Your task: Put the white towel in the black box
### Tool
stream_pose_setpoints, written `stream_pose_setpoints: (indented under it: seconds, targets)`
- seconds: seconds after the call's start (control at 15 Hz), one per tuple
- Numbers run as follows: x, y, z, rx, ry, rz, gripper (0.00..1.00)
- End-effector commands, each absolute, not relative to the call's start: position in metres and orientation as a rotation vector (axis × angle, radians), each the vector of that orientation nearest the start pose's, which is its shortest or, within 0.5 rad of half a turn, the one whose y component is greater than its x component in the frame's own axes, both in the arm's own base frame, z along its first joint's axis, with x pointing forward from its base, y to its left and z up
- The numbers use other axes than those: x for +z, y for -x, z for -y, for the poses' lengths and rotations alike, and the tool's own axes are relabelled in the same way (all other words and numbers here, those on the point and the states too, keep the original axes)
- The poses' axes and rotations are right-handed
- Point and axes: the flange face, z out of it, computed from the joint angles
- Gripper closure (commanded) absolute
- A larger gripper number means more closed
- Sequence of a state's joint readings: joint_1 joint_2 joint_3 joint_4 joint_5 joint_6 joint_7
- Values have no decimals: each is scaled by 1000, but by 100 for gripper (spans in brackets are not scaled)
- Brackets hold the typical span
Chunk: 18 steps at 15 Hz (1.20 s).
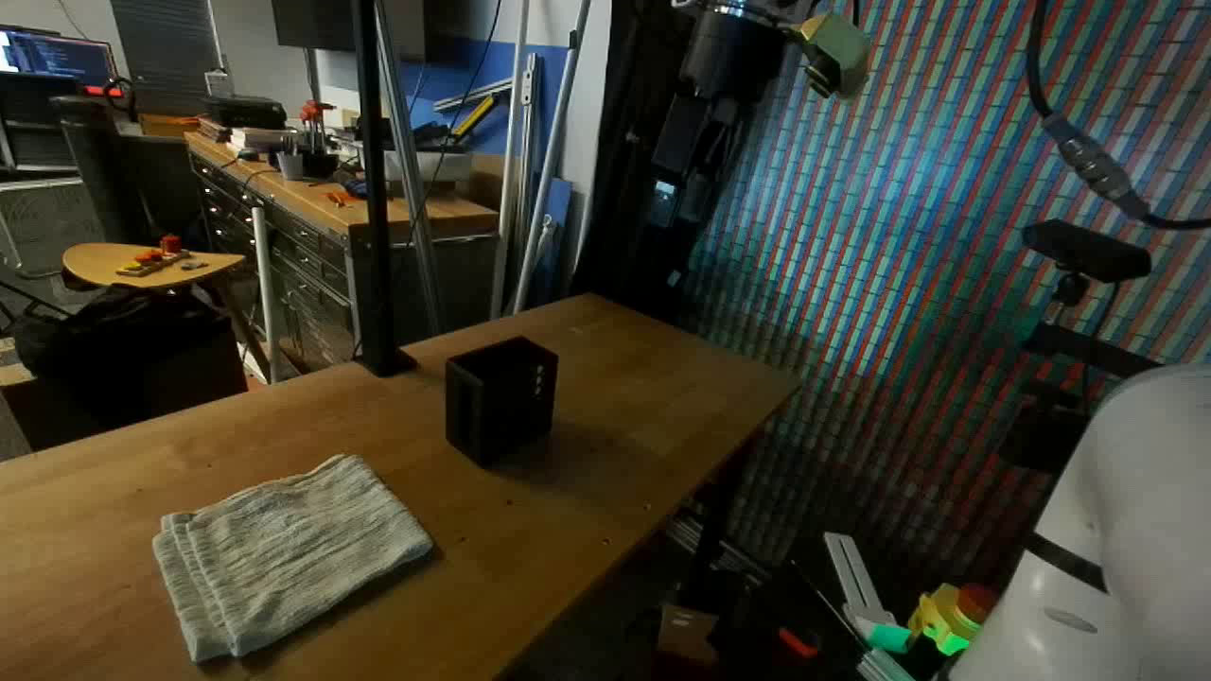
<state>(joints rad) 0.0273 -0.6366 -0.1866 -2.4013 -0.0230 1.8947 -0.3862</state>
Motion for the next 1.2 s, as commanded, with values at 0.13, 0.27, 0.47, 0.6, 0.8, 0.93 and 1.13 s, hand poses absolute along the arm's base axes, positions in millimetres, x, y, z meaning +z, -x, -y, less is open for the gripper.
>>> stream_pose_setpoints:
  seconds: [0.13,0.27,0.47,0.6,0.8,0.93,1.13]
  targets:
    - [553,-369,72,-245,3055,401,0]
    - [555,-368,72,-252,3055,401,0]
    - [555,-368,72,-252,3055,401,0]
    - [553,-377,58,-244,3061,415,0]
    - [550,-399,22,-220,3080,466,0]
    - [546,-418,-11,-191,3098,497,0]
    - [540,-451,-65,-164,3119,542,0]
